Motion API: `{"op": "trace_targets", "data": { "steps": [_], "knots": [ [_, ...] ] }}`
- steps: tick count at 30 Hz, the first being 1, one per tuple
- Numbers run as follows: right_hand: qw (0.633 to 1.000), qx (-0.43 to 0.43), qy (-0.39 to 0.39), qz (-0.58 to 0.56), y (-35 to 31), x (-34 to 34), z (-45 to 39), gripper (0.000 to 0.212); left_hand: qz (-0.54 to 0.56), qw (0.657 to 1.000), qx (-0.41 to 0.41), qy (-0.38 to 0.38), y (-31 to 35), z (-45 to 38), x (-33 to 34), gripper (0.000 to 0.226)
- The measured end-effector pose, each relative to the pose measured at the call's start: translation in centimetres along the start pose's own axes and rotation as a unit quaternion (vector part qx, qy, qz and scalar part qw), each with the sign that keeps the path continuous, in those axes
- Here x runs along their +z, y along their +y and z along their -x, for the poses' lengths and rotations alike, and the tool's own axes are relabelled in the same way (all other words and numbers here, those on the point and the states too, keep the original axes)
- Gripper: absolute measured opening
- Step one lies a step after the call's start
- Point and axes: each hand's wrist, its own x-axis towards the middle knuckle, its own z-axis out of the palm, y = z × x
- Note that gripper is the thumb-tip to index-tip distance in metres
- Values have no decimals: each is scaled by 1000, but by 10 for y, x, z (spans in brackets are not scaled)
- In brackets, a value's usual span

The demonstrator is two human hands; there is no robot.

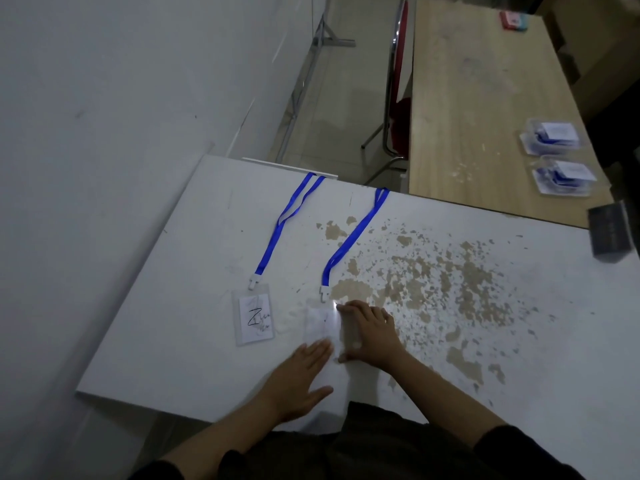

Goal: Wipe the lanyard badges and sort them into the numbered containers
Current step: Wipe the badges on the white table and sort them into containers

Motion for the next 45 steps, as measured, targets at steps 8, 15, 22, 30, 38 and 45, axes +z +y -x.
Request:
{"op": "trace_targets", "data": {
  "steps": [8, 15, 22, 30, 38, 45],
  "knots": [
    [1000, 6, -8, 7, -2, -1, 1, 111, -4, 999, -42, 32, -16, -41, -34, 76],
    [1000, 1, -5, 7, -2, -2, 2, 110, -8, 999, -46, 26, -13, -40, -29, 77],
    [1000, 4, -6, 12, -2, -2, 1, 111, -14, 996, -65, 54, -23, -52, -46, 69],
    [1000, 0, 1, 17, -1, -2, 2, 111, -41, 997, -41, 48, -38, -54, -48, 67],
    [1000, 3, -1, 4, 0, 0, 1, 110, -41, 999, -4, 30, -41, -45, -38, 68],
    [1000, 1, 2, 4, 2, 3, 0, 111, -17, 999, -34, 22, -37, -47, -35, 68]
  ]
}}
